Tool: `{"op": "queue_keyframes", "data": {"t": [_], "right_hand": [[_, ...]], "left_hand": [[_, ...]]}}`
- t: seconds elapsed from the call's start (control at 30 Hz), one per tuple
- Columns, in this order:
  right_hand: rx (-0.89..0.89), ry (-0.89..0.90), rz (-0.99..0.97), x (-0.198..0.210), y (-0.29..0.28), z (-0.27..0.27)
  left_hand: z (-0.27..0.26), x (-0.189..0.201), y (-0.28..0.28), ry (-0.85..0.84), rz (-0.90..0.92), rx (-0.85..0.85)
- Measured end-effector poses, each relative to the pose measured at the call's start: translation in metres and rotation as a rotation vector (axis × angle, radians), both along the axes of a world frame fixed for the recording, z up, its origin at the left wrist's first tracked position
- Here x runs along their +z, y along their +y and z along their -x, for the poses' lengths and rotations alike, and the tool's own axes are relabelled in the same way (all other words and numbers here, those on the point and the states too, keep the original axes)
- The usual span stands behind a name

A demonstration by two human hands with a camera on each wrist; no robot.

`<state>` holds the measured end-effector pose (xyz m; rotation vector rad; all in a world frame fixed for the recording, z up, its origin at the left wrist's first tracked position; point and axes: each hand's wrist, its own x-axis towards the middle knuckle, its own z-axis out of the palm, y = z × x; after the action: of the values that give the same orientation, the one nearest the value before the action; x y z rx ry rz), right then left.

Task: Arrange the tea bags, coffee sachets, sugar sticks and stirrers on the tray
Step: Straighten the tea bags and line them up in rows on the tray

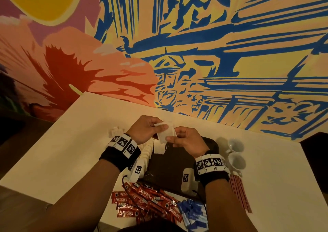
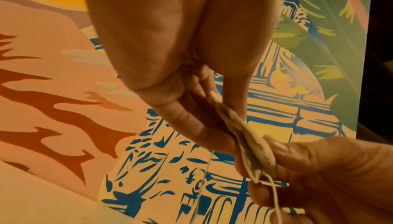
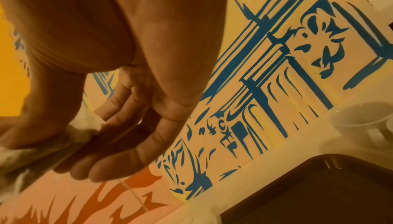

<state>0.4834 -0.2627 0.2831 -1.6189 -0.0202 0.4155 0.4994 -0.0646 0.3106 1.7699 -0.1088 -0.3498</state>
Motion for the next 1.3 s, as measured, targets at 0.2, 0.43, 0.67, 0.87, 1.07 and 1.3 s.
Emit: {"op": "queue_keyframes", "data": {"t": [0.2,0.43,0.67,0.87,1.07,1.3], "right_hand": [[0.009,0.073,0.005,-0.022,0.017,-0.006],[-0.146,0.186,0.308,-0.08,0.029,-0.023],[-0.07,0.344,0.618,-0.138,0.046,-0.033],[0.0,0.383,0.788,-0.158,0.06,-0.043],[0.003,0.387,0.902,-0.173,0.073,-0.047],[-0.101,0.404,0.916,-0.181,0.07,-0.05]], "left_hand": [[-0.005,-0.02,0.014,0.008,-0.074,0.003],[-0.006,-0.049,0.069,0.064,-0.154,0.163],[-0.005,-0.096,0.153,0.16,-0.256,0.41],[-0.007,-0.143,0.199,0.283,-0.435,0.408],[0.006,-0.18,0.211,0.469,-0.683,0.281],[0.017,-0.2,0.192,0.542,-0.84,0.243]]}}
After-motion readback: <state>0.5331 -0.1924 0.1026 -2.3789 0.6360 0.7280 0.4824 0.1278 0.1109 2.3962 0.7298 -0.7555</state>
